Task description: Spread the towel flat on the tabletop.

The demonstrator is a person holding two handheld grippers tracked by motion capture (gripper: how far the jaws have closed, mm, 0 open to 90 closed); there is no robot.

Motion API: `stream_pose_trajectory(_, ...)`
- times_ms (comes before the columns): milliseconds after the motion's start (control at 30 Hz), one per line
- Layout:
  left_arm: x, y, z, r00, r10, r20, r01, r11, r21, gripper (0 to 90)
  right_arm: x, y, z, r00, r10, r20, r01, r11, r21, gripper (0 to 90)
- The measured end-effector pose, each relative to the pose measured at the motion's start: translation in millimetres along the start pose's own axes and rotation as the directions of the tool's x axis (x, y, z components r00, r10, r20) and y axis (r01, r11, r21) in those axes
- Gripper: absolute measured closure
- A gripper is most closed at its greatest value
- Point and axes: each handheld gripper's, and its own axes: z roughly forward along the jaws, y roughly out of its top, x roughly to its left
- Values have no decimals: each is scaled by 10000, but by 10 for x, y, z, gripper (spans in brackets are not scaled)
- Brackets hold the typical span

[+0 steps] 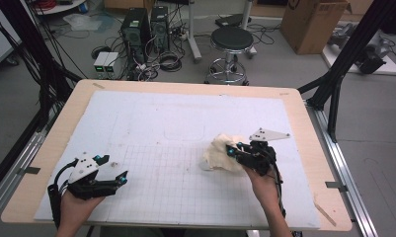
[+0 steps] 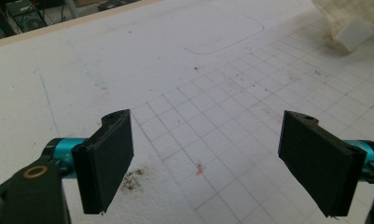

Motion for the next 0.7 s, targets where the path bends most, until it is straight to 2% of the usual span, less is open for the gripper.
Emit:
stream_pose_trajectory(200,0,-2,-5,10000,-60,-27,60,10000,-47,184,370,300,134,9951,-620,-769,588,9973,-438,780)
stream_pose_trajectory(333,11,-3,-16,10000,-38,-61,37,10000,-89,184,609,413,291,9875,-673,-1427,580,9960,-683,779)
stream_pose_trajectory(400,14,-2,-20,10000,-47,-46,47,9999,-114,184,707,430,384,9816,-496,-1847,351,9961,-806,779)
stream_pose_trajectory(467,13,-1,-23,10000,-87,-38,87,9999,-144,184,793,435,492,9781,-525,-2012,369,9961,-806,779)
stream_pose_trajectory(600,17,0,-24,9999,-82,-72,81,9998,-164,184,909,395,746,9756,-442,-2152,322,9978,-586,777)
stream_pose_trajectory(700,27,-1,-23,10000,-69,-49,69,9999,-136,185,973,328,945,9774,-328,-2090,258,9990,-360,777)
